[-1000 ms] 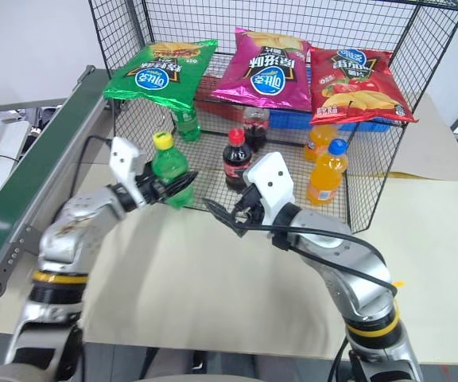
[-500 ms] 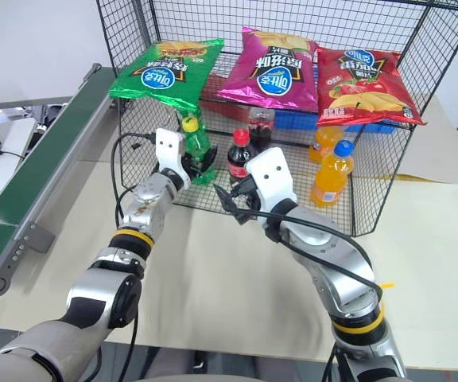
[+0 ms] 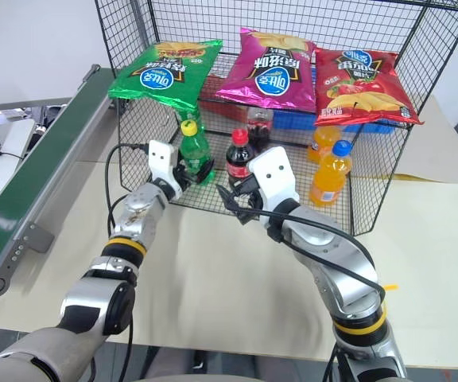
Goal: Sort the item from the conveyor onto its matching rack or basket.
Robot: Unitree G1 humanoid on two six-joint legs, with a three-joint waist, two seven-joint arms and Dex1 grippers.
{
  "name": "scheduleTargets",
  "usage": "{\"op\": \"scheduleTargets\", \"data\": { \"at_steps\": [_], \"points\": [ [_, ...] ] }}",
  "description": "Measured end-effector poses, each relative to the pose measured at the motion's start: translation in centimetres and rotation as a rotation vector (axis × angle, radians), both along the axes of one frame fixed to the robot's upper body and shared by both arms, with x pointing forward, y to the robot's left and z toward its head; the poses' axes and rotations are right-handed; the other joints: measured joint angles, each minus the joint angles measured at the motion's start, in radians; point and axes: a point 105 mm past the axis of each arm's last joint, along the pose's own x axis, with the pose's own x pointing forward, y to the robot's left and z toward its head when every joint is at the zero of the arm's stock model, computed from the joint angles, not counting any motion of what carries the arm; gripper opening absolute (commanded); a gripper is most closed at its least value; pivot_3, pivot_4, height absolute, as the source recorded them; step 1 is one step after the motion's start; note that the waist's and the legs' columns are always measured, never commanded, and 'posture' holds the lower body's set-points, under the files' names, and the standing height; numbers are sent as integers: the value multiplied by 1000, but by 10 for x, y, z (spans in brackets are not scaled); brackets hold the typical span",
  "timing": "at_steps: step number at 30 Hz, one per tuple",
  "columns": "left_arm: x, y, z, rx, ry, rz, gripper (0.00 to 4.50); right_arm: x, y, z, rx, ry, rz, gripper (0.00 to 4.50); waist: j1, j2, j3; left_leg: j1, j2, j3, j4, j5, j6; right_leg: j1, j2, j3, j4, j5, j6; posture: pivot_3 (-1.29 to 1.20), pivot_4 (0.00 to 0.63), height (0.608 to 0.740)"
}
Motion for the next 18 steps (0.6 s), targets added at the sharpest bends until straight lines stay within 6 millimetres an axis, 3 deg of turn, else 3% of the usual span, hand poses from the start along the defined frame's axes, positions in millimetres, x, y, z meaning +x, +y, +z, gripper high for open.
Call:
{"op": "scheduleTargets", "data": {
  "at_steps": [6, 10, 14, 18],
  "points": [
    [-25, 23, -1, 72, 59, -65, 4454, 2, 0, -3, -6, 13, 22, 4500, -4, 0, 0, 0, 1, -1, 0, 0, 0, 0, 0, 1, 1, 0, 0, 0, 150, 740],
    [-48, 47, 20, 165, 58, -132, 4454, -1, -13, -3, -44, 10, 27, 4500, -9, 0, 0, 0, 2, -2, 0, 0, 0, 0, 0, 1, 1, 0, 0, 0, 150, 740],
    [-71, 70, 47, 306, 29, -169, 4454, -16, -35, 4, -71, -2, 66, 4500, -9, 0, 0, 1, 2, -2, -1, 0, 0, 2, 0, 1, -2, 0, 0, 0, 150, 740],
    [-90, 77, 70, 345, -3, -193, 4454, -21, -47, 16, -64, -40, 59, 4500, -15, 0, 0, 2, 2, -2, -1, 0, 0, 3, 0, 1, -2, 0, 0, 0, 150, 740]
  ]
}}
